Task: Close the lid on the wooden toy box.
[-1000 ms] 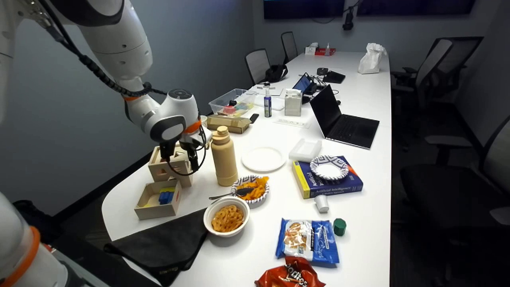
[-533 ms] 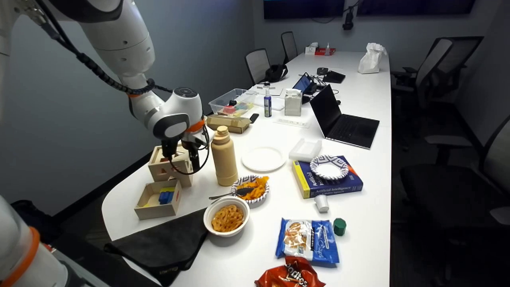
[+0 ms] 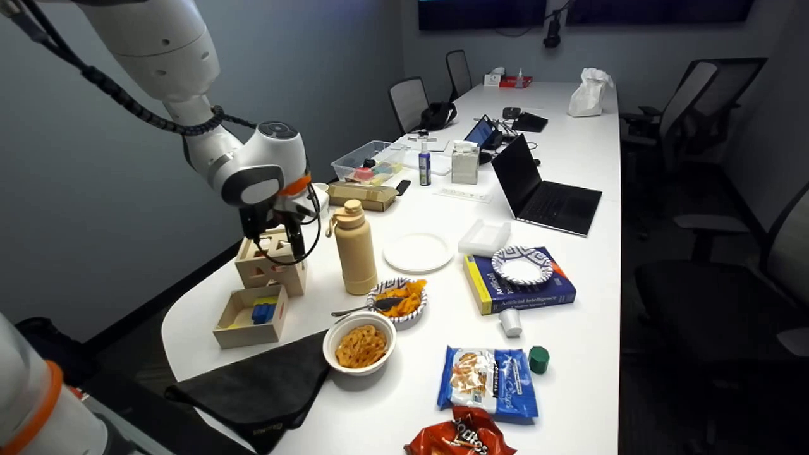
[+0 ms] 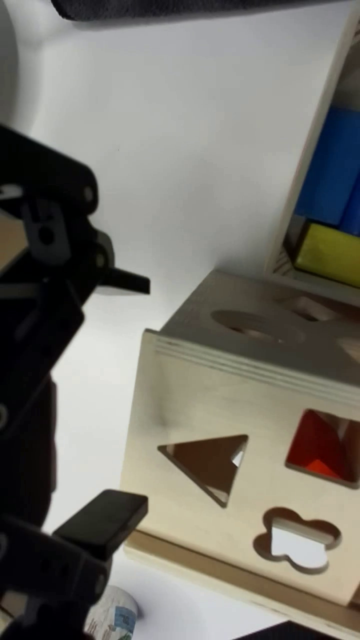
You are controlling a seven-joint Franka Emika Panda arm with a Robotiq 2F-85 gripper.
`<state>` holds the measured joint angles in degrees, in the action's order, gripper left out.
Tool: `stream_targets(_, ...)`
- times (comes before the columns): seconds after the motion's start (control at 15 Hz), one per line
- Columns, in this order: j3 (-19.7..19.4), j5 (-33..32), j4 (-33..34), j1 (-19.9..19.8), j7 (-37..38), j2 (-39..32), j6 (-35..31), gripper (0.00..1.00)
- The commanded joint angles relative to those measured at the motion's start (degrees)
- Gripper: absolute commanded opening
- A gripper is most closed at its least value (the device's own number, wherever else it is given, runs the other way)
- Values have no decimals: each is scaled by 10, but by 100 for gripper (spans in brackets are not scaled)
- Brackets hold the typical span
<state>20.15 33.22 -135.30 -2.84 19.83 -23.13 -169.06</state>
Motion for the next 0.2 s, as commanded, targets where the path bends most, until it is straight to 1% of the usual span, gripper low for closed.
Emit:
stream_targets(0.0, -1, 33, -61, 17, -13, 74, -7, 100)
stream_targets(0.13, -3, 43, -79, 25, -16, 99, -9, 100)
